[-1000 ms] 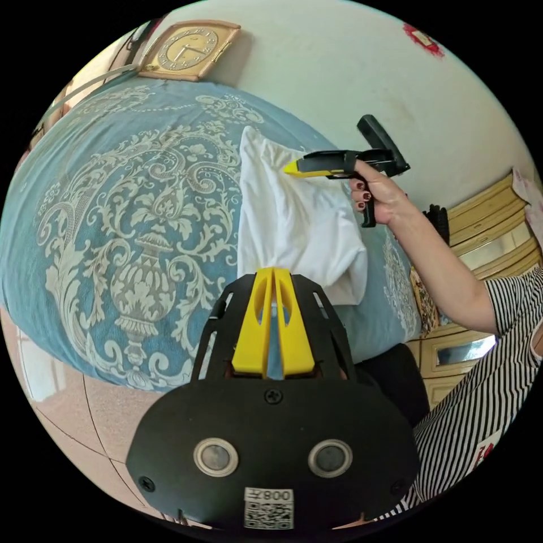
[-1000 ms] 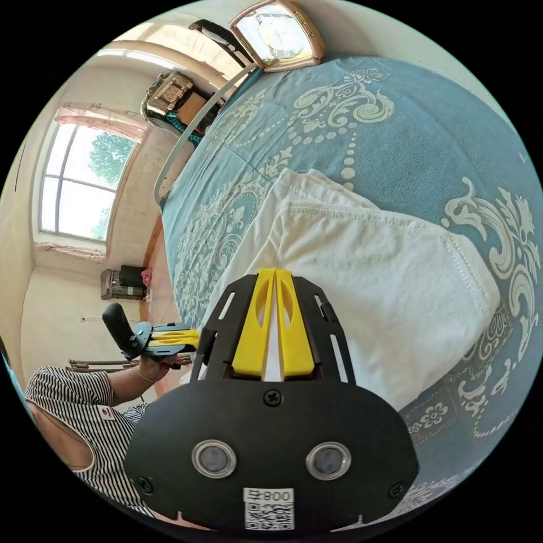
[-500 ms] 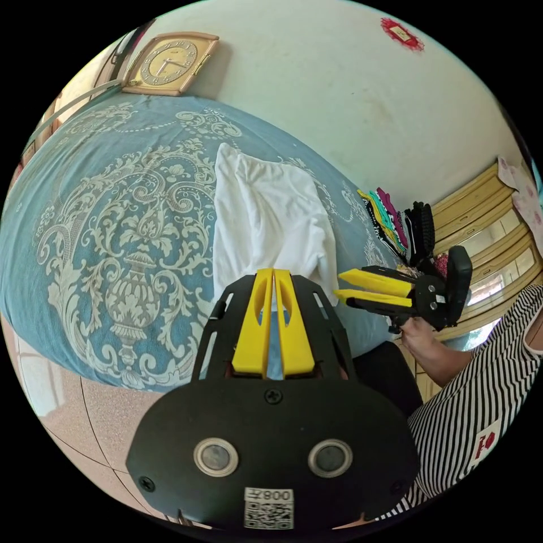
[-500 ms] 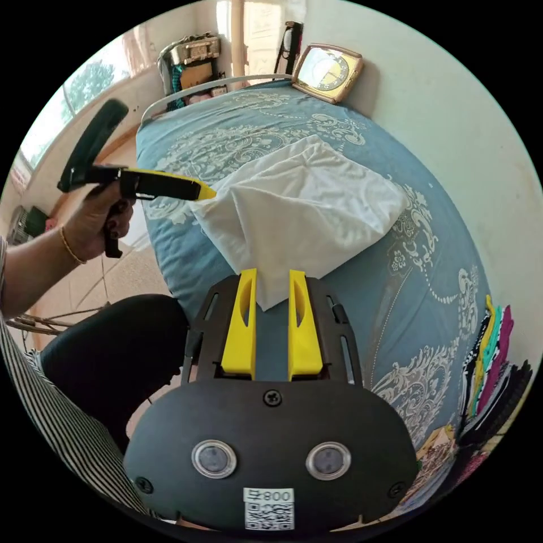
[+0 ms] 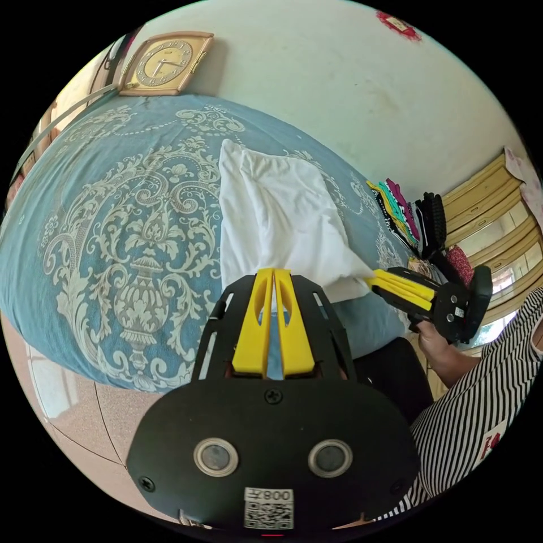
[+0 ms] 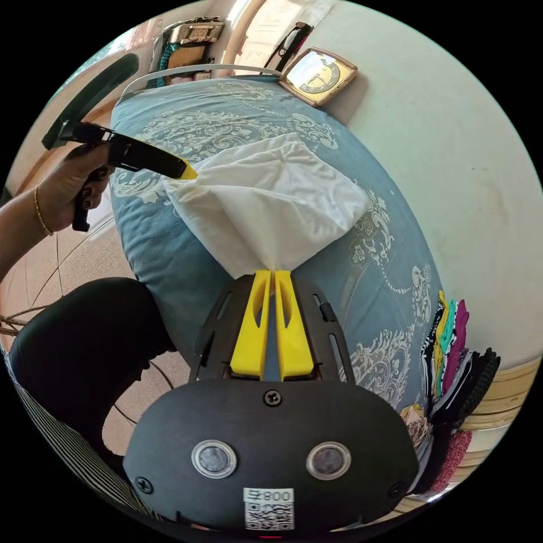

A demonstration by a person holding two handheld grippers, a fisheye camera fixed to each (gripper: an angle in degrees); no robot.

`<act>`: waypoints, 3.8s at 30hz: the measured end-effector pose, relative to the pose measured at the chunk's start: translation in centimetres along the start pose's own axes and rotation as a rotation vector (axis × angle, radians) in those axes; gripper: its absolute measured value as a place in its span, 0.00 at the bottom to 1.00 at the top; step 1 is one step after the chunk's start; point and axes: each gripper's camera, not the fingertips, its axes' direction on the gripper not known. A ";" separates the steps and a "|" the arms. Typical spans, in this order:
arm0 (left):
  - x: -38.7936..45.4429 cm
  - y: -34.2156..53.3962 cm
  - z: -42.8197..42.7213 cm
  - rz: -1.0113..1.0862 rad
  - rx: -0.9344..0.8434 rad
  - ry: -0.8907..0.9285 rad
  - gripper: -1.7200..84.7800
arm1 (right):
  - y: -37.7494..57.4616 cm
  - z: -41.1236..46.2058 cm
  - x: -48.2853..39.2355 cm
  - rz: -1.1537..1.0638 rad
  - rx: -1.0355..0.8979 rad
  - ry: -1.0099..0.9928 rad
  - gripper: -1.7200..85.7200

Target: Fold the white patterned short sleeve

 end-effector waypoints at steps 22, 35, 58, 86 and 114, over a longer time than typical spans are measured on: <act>4.7 -0.7 -0.9 0.038 0.031 -0.004 0.02 | 9.9 3.9 2.0 0.054 -0.091 -0.184 0.02; 5.5 0.7 1.7 0.037 -0.085 -0.035 0.02 | 10.2 14.4 6.5 0.204 0.024 -0.496 0.02; 7.0 -0.1 3.0 0.033 -0.072 0.037 0.03 | -2.8 39.8 19.8 0.311 0.048 -0.577 0.03; 14.9 -0.1 5.9 0.475 -0.207 0.057 0.06 | 15.9 64.6 8.5 0.663 -0.089 -1.351 0.08; -9.7 8.3 3.2 -0.731 0.332 0.931 0.13 | 21.3 73.2 4.8 0.635 0.197 -1.548 0.04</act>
